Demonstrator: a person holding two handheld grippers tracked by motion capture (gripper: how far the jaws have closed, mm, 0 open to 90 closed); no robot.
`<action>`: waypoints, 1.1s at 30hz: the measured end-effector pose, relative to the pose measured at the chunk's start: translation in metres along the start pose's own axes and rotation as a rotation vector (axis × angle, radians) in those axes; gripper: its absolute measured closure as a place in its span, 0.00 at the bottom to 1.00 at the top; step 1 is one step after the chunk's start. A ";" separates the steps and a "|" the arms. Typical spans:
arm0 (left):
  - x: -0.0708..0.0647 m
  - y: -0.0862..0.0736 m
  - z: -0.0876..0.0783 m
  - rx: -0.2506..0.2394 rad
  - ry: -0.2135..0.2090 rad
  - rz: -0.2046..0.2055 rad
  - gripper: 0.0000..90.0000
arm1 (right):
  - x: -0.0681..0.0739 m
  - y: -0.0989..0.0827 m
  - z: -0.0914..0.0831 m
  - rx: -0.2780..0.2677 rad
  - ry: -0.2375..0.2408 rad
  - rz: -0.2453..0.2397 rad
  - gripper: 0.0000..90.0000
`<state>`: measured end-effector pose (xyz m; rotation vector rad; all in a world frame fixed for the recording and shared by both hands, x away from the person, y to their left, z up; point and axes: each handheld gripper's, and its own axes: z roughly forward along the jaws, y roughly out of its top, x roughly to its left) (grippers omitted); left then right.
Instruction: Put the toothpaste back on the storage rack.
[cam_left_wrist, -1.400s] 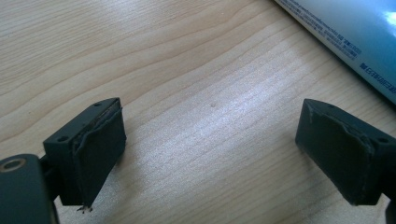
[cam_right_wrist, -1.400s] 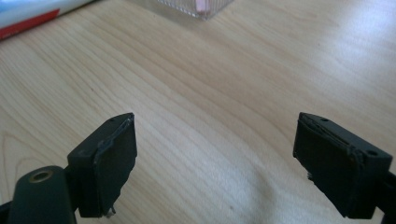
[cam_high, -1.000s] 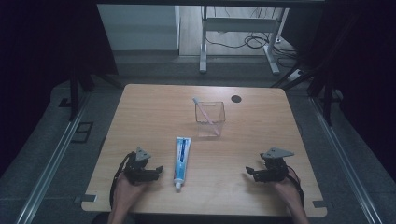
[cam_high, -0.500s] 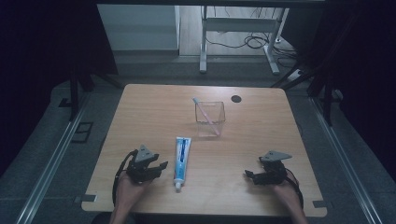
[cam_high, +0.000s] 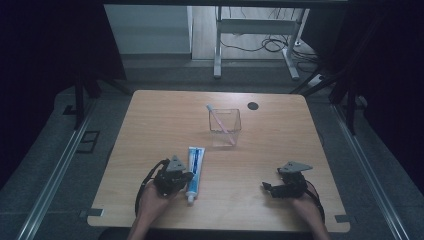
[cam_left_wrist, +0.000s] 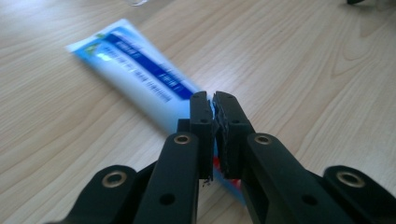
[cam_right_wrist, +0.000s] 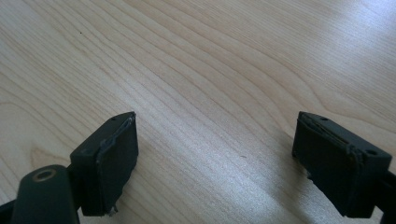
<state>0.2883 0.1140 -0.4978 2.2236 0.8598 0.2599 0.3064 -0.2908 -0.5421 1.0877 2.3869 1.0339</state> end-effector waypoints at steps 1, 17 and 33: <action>-0.002 0.002 0.003 0.006 -0.006 0.006 0.96 | 0.000 0.000 0.000 0.000 0.000 0.000 0.16; -0.019 0.011 0.029 0.108 -0.027 0.035 0.93 | 0.000 0.000 0.000 0.000 -0.001 0.000 0.16; -0.001 -0.001 0.012 0.146 -0.010 0.022 0.95 | 0.000 0.000 0.000 -0.002 0.000 -0.003 0.16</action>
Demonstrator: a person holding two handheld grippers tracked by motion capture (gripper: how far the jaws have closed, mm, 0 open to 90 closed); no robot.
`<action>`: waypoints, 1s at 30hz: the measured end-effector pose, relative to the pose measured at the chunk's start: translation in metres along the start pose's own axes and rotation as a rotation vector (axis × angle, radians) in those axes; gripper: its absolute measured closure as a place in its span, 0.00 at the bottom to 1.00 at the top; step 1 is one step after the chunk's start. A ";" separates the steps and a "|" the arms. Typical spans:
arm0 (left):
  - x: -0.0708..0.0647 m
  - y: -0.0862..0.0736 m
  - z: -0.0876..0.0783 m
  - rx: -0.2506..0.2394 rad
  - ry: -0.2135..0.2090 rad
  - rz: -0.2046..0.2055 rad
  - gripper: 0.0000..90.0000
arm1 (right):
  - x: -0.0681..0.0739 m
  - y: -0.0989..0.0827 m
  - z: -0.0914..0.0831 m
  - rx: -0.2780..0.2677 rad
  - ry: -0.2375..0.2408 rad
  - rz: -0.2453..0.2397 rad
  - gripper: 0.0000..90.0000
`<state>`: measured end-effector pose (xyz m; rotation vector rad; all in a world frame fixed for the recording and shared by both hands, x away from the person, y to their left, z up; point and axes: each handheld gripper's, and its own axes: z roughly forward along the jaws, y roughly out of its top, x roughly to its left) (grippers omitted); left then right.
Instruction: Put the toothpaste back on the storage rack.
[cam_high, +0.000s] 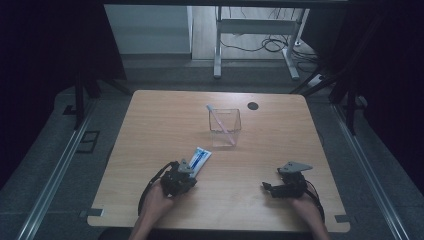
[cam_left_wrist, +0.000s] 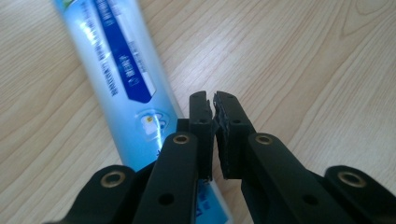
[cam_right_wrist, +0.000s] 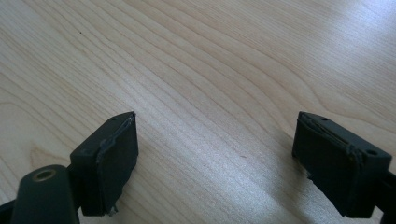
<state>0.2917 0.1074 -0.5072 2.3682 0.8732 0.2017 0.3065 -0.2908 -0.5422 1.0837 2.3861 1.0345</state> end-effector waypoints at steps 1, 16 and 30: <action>0.002 -0.001 -0.001 0.000 0.002 -0.003 0.95 | 0.000 0.000 0.000 0.000 0.000 0.000 0.16; 0.020 -0.011 -0.013 0.005 -0.018 -0.034 0.93 | 0.000 0.000 0.000 0.001 0.000 0.000 0.16; 0.035 0.019 -0.018 0.113 0.020 0.001 0.68 | 0.000 0.000 0.000 0.002 0.000 0.002 0.16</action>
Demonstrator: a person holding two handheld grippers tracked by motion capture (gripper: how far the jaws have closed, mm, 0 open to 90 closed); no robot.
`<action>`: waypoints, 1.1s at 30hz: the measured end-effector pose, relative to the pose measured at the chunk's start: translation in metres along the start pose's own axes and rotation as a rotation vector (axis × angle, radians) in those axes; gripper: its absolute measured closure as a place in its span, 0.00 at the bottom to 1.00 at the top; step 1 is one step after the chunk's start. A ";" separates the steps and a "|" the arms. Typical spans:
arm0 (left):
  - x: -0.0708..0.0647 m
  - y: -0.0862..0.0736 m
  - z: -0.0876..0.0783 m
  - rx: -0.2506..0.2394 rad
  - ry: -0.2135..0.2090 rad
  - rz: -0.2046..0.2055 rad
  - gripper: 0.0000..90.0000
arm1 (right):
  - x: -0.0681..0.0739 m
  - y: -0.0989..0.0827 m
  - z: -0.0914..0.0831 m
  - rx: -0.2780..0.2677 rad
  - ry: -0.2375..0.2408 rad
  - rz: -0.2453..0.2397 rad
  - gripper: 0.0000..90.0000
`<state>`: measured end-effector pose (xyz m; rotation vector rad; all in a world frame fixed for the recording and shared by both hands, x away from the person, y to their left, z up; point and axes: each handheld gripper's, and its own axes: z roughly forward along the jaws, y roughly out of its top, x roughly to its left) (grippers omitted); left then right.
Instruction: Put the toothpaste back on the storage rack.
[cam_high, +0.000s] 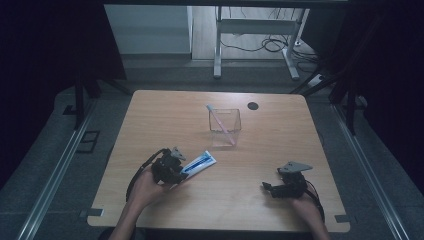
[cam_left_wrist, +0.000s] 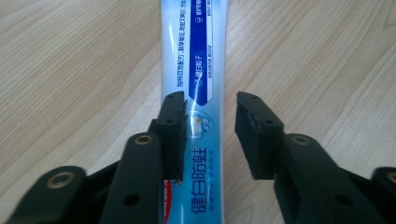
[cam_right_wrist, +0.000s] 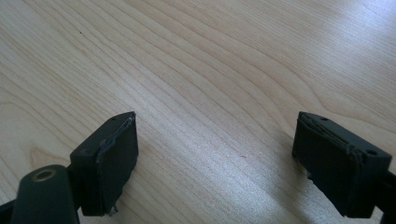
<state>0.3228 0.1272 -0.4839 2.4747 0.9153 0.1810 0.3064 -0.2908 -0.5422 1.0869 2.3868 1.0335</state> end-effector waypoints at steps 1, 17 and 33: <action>0.001 0.003 0.002 0.023 0.009 0.004 0.66 | 0.000 0.000 0.000 0.000 0.000 0.001 0.16; 0.008 0.024 0.028 0.158 0.002 0.014 0.56 | 0.000 0.000 0.000 0.000 0.001 0.002 0.16; 0.010 0.030 0.037 0.198 -0.011 0.001 0.55 | 0.000 0.000 0.000 0.000 0.000 0.002 0.16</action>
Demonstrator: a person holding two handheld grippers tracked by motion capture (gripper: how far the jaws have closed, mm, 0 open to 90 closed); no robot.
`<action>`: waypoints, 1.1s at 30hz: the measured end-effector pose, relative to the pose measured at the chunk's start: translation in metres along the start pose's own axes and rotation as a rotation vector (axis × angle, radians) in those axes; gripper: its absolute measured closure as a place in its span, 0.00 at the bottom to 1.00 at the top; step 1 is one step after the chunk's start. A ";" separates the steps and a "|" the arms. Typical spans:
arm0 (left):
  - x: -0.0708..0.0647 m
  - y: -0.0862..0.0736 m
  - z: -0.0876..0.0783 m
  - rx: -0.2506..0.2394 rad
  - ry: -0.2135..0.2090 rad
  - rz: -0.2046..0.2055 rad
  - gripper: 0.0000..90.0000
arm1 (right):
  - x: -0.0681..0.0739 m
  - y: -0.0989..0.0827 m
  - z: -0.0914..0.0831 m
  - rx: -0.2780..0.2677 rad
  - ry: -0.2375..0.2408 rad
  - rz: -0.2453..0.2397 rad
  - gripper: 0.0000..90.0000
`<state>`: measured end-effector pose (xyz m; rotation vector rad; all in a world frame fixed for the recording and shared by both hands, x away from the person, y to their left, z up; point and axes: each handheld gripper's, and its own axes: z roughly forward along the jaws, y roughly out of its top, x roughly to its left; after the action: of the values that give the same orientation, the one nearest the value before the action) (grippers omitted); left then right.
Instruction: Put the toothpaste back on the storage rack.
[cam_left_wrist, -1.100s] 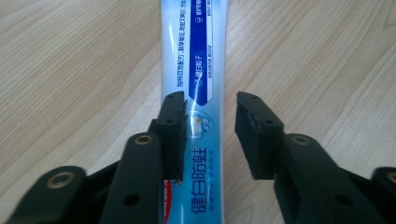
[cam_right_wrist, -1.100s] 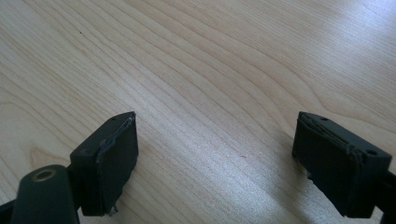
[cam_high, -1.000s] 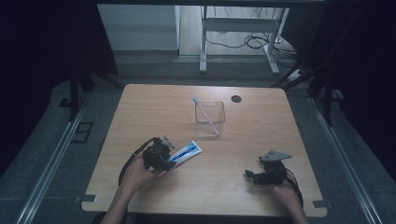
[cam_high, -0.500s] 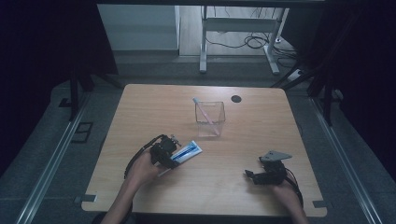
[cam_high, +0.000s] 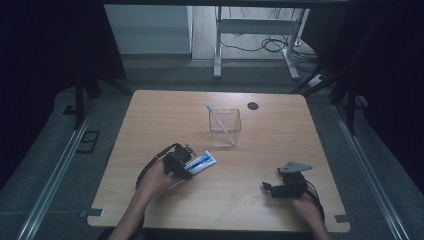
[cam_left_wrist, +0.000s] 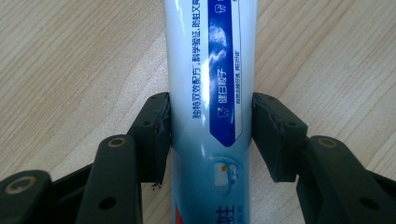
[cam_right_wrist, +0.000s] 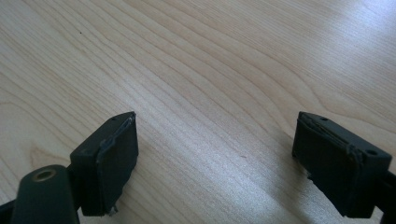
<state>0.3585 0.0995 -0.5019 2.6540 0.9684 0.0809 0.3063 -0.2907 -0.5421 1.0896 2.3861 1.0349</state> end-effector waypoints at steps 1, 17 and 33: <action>0.000 0.000 0.000 0.003 -0.001 -0.001 0.55 | 0.000 0.000 0.000 0.000 0.000 0.000 0.16; 0.004 0.010 0.001 0.070 -0.022 0.012 0.57 | 0.000 0.000 0.000 0.001 -0.001 -0.003 0.16; 0.003 0.011 -0.007 0.058 -0.022 0.015 0.80 | 0.000 0.000 0.000 0.000 0.000 -0.001 0.16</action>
<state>0.3664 0.0958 -0.4919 2.7087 0.9576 0.0270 0.3063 -0.2908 -0.5421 1.0878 2.3867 1.0342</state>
